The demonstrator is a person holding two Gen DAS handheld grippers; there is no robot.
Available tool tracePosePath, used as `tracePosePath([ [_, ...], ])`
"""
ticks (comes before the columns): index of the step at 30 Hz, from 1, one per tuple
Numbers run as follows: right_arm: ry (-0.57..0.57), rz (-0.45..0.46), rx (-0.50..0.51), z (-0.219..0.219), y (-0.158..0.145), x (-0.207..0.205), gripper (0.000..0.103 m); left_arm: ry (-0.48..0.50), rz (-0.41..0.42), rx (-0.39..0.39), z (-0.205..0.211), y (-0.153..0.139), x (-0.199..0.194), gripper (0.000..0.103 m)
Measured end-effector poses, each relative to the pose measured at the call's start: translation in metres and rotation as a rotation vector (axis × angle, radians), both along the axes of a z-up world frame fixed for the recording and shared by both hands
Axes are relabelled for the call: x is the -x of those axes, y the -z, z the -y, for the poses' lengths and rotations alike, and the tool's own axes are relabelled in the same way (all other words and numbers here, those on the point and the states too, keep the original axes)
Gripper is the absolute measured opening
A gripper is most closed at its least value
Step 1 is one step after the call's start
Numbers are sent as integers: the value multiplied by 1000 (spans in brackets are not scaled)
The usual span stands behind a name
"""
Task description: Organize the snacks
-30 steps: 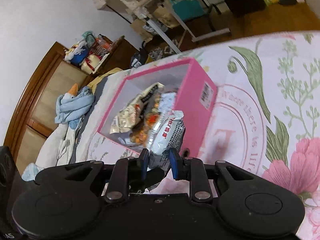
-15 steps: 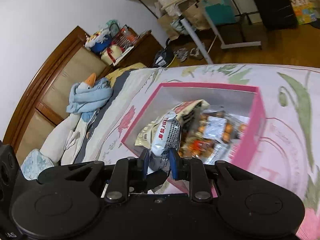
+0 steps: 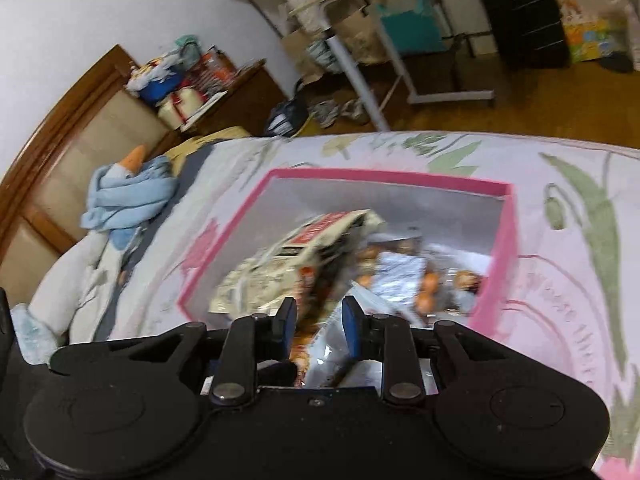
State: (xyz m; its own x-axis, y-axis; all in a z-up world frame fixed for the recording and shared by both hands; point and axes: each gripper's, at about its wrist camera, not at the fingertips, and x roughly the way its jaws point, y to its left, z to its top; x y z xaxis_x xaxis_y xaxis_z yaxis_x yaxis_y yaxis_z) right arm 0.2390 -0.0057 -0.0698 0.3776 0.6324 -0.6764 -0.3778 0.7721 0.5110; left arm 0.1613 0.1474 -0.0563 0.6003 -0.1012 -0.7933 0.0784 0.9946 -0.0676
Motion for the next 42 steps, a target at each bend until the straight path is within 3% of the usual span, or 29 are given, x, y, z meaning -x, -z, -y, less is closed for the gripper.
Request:
tracePosePath([
  [8,71,122,65,38,-14,39,37,-2,9,41,-7,-3,17,32],
  [15,149,248,139,68,-33,91,38,5,34,54,6,-26,38,39],
  [22,236,321,243,91,-63,135,38,27,42,18,26,-32,52,41],
  [27,275,357,316,99,-86,157,38,53,68,19,35,-48,70,42],
  [29,286,366,335,102,-92,166,38,67,86,22,38,-52,78,50],
  [34,332,364,344,114,-100,186,39,83,83,12,45,-55,92,51],
  [42,392,353,379,123,-96,212,52,93,81,34,57,-61,107,62],
])
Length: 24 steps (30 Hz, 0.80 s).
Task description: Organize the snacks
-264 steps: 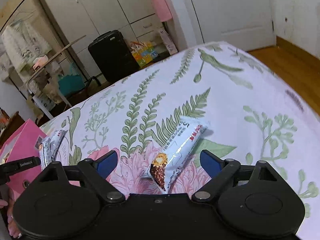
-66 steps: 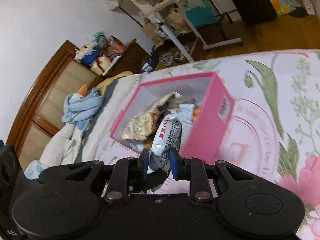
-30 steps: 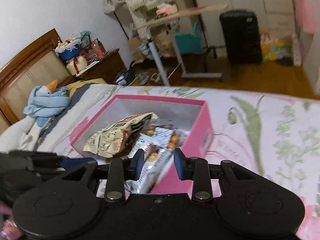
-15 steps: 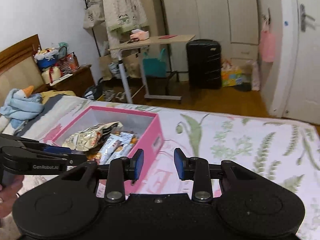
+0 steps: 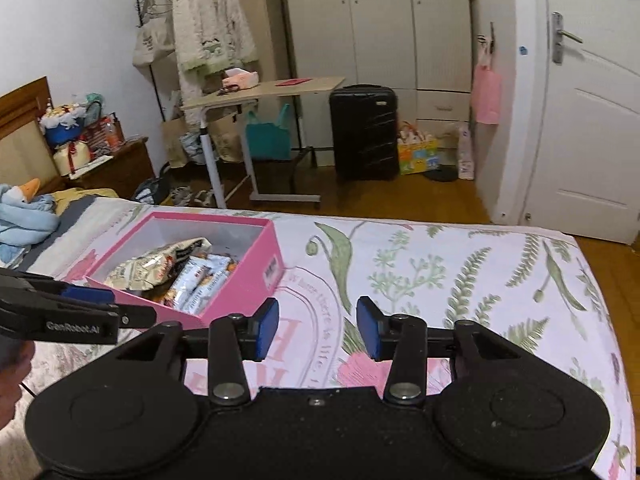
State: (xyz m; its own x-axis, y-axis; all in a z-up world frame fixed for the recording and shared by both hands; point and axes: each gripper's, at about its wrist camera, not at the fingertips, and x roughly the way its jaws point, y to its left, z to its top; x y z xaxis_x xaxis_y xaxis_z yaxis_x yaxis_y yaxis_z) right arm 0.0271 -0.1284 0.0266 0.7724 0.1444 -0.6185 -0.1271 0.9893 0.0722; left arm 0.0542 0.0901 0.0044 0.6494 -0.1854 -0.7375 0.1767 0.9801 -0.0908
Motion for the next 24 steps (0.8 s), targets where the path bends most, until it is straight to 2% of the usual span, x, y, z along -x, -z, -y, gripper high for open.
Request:
tracePosePath([
  [4,32,4,33,0,5,8,64,-4,23,5,7,-3,7,71],
  [6,35,5,43,0,8,11,68,-16,52,-18,11,-4,12,74],
  [8,44,-4,34,1,11,11,79,-21,79,-51,15,-3,15,87],
  [9,55,-12,26,1,13,11,89,-20,89,-63,17,-2,17,90],
  [10,64,-17,22,2,14,11,93,-19,95,-72,18,-1,17,93],
  [14,120,-69,78,-5,20,12,94,-16,108,-105,22,3,20,94],
  [16,152,-86,130,-10,21,13,97,-14,91,-98,22,6,19,94],
  [19,136,-71,199,-16,22,16,97,-32,81,-81,22,8,19,94],
  [24,160,-40,188,-13,19,23,97,-51,67,-35,17,8,19,94],
])
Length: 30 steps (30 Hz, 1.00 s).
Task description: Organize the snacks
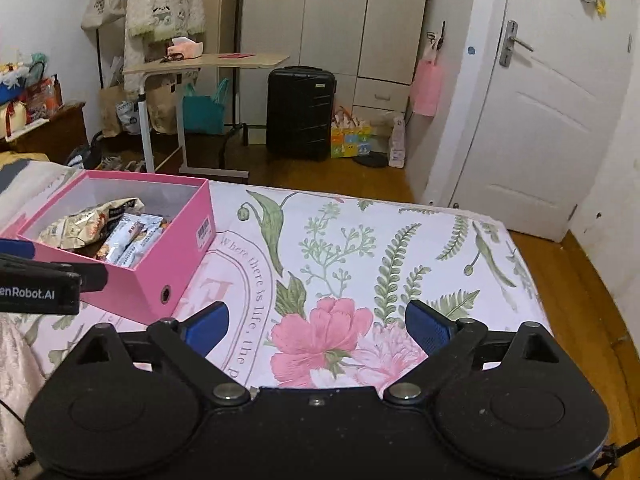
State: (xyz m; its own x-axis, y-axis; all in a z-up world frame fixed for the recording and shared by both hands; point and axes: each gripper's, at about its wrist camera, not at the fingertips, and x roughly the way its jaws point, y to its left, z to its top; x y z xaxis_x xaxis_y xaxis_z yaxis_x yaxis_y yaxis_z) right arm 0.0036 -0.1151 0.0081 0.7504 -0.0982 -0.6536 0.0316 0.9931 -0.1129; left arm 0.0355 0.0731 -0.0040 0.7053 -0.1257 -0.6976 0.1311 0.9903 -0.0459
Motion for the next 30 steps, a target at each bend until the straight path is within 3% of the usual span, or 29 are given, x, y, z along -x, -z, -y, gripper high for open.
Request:
tracePosePath([
  [9,23,-8,-38,5,2,1,97,-2,2,-13,0,0,2,94],
  [30,62,10,-3,8,8,4,97,-1,16,-116,19,12,5,94],
])
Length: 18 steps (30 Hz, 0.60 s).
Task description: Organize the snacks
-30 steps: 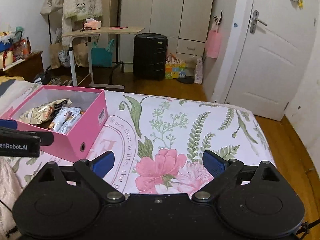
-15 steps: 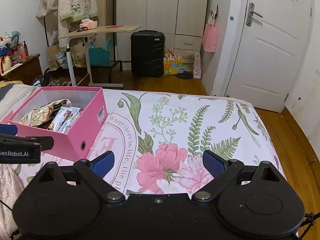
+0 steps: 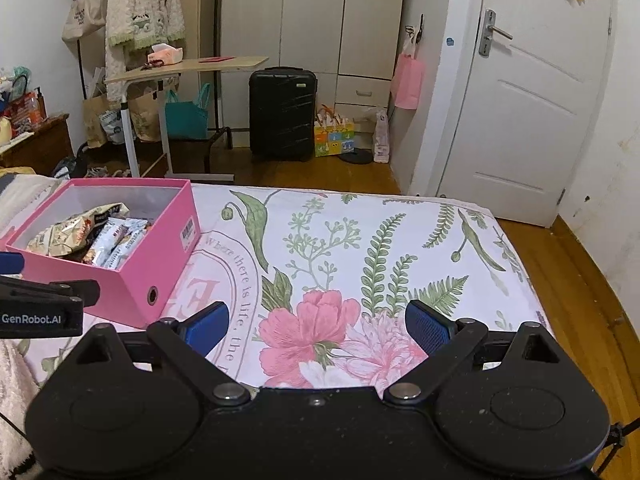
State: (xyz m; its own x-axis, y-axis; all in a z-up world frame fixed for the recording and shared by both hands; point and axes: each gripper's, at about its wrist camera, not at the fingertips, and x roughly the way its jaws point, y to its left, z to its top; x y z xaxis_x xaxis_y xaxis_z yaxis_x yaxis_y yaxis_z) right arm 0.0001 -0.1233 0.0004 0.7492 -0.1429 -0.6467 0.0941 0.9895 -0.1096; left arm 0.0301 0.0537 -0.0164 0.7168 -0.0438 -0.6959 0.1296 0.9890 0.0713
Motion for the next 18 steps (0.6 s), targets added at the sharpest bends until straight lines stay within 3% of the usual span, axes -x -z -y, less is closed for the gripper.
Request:
tracePosePath([
  [18,18,-12,-9,4,2,-2,97,13,-16,-6,1,2,0,94],
])
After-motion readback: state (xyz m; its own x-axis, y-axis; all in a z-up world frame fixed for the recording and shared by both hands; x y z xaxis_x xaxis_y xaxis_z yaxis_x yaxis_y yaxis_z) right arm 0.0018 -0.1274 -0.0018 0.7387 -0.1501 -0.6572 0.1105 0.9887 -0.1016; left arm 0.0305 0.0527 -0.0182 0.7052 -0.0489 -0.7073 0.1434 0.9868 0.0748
